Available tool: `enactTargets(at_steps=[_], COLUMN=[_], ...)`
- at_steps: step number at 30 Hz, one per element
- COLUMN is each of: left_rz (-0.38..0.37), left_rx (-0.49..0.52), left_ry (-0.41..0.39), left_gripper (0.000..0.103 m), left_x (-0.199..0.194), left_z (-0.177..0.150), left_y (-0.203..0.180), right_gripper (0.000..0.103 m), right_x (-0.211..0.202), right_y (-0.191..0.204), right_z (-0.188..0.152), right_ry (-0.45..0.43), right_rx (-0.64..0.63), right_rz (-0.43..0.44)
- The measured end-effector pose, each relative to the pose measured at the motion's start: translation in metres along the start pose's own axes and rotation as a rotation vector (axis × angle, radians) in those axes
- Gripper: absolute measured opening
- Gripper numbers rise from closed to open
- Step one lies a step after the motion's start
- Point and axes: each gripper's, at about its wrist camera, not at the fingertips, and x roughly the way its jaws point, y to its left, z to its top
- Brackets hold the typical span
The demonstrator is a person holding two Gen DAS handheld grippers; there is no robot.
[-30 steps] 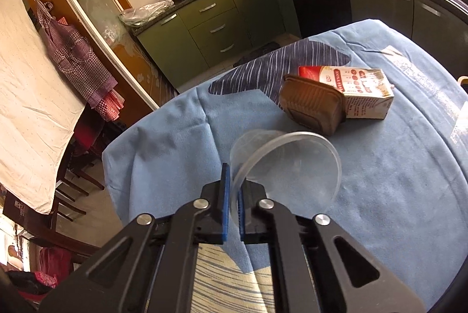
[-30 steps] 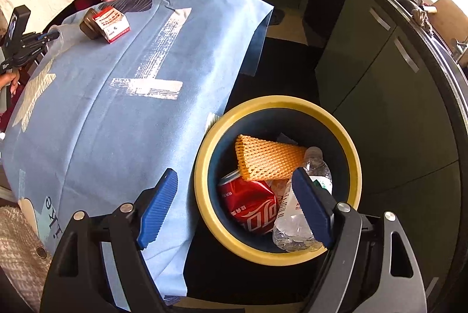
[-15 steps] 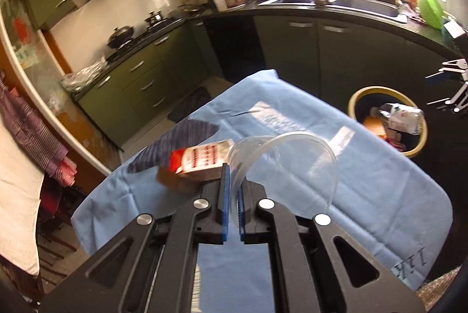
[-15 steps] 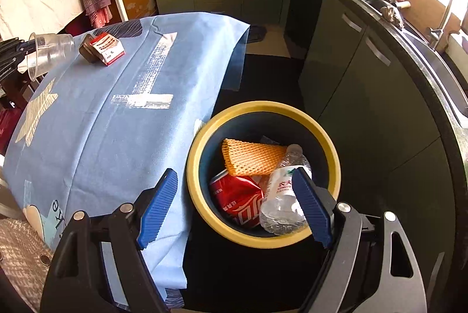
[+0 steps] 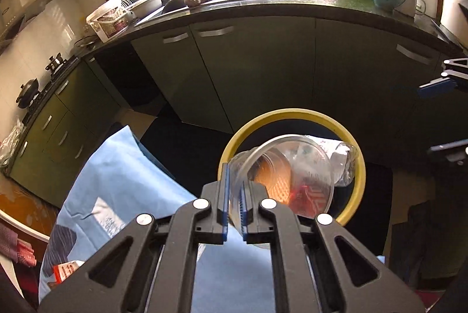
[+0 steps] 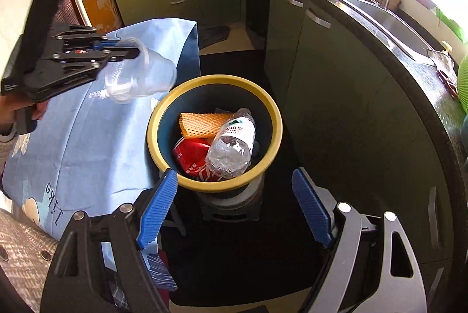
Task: Collect trash
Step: 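Carry the plastic cup over the bin and release it, then grasp the red-and-white milk carton with the right gripper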
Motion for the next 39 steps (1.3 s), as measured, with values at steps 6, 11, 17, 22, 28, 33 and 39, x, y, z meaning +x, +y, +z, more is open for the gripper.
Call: enactTargets(at_steps=[6, 11, 17, 22, 28, 33, 39], left_rz=[0.018, 0.009, 0.063, 0.166, 0.281, 0.306, 0.284], left_rx=[0.026, -0.045, -0.188, -0.343, -0.511, -0.575, -0.614], left_ry=[0.002, -0.045, -0.125, -0.120, -0.083, -0.079, -0.095], left_gripper=[0.040, 0.045, 0.058, 0.060, 0.061, 0.064, 0.064], left_x=[0.017, -0.035, -0.130, -0.190, -0.231, -0.247, -0.249], left_z=[-0.001, -0.024, -0.099, -0.191, -0.286, -0.327, -0.343], left_y=[-0.017, 0.013, 0.055, 0.087, 0.118, 0.133, 0.142], right_gripper=[0.081, 0.081, 0.081, 0.081, 0.081, 0.087, 0.086], right_x=[-0.006, -0.003, 0.014, 0.036, 0.080, 0.149, 0.211], right_y=[0.006, 0.024, 0.085, 0.185, 0.322, 0.382, 0.409], right_z=[-0.002, 0.014, 0.058, 0.113, 0.165, 0.207, 0.232], right_ry=[0.005, -0.001, 0.016, 0.031, 0.019, 0.098, 0.183], right_rx=[-0.018, -0.050, -0.152, -0.314, -0.675, -0.760, -0.804], right_rz=[0.004, 0.029, 0.126, 0.302, 0.387, 0.379, 0.337])
